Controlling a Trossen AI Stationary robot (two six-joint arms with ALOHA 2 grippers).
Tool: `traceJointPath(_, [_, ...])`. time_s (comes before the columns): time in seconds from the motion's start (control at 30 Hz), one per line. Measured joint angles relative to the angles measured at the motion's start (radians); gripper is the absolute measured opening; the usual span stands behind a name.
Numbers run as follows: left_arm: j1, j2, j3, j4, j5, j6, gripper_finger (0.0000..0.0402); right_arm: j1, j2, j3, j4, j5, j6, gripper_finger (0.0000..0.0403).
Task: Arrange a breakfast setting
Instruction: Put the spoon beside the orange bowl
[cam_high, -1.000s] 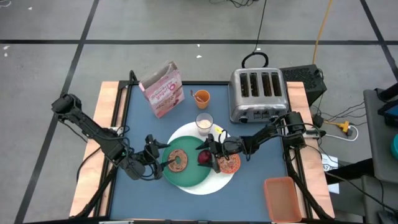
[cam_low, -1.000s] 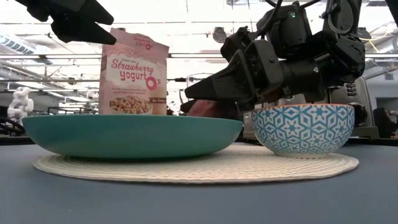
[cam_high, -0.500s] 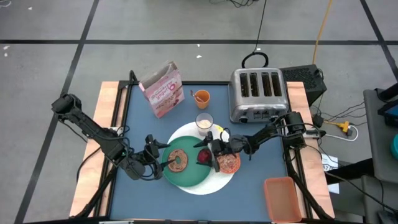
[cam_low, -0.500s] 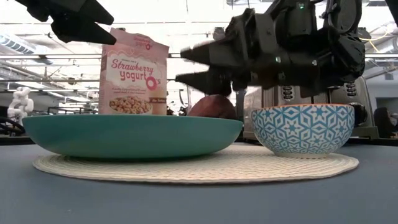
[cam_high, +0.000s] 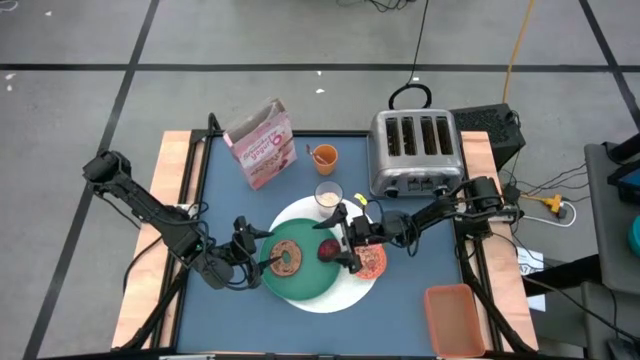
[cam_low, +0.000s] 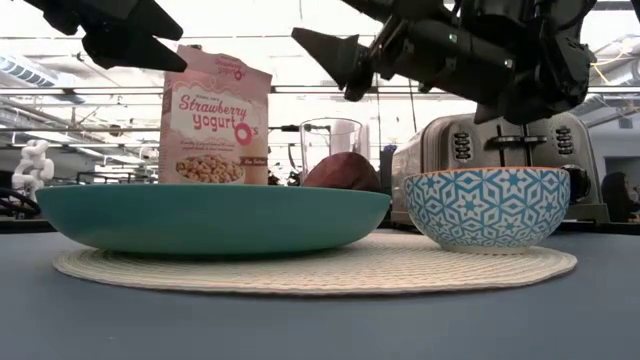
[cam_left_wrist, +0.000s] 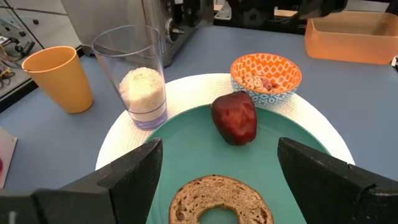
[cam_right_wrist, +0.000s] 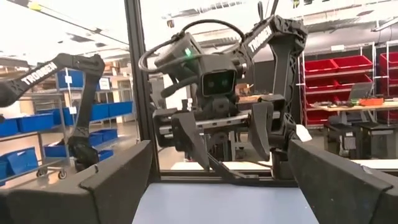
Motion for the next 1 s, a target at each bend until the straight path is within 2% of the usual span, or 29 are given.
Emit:
traceJointPath(0.17, [0.0,0.0,0.0,0.0,0.0,0.0,0.0322,-0.003,-0.037,0.0,-0.009,0.001,0.05,0.0368])
traceJointPath(0.27, [0.0,0.0,0.0,0.0,0.0,0.0,0.0321,-0.018,-0.075,0.013,-0.077,0.034,0.069,0.0368])
traceJointPath(0.37, [0.0,0.0,0.0,0.0,0.0,0.0,0.0321,-0.045,-0.128,0.057,-0.277,0.058,0.047,0.0368])
traceJointPath(0.53, [0.0,0.0,0.0,0.0,0.0,0.0,0.0322,-0.099,-0.196,0.227,-0.791,0.061,-0.011,0.0368])
traceJointPath(0.73, [0.0,0.0,0.0,0.0,0.0,0.0,0.0321,-0.161,-0.205,0.474,-1.294,0.229,-0.081,0.0368])
traceJointPath(0.83, [0.0,0.0,0.0,0.0,0.0,0.0,0.0321,-0.192,-0.206,0.569,-1.452,0.293,-0.087,0.0368])
traceJointPath(1.0, [0.0,0.0,0.0,0.0,0.0,0.0,0.0321,-0.26,-0.206,0.639,-1.559,0.29,-0.158,0.0368])
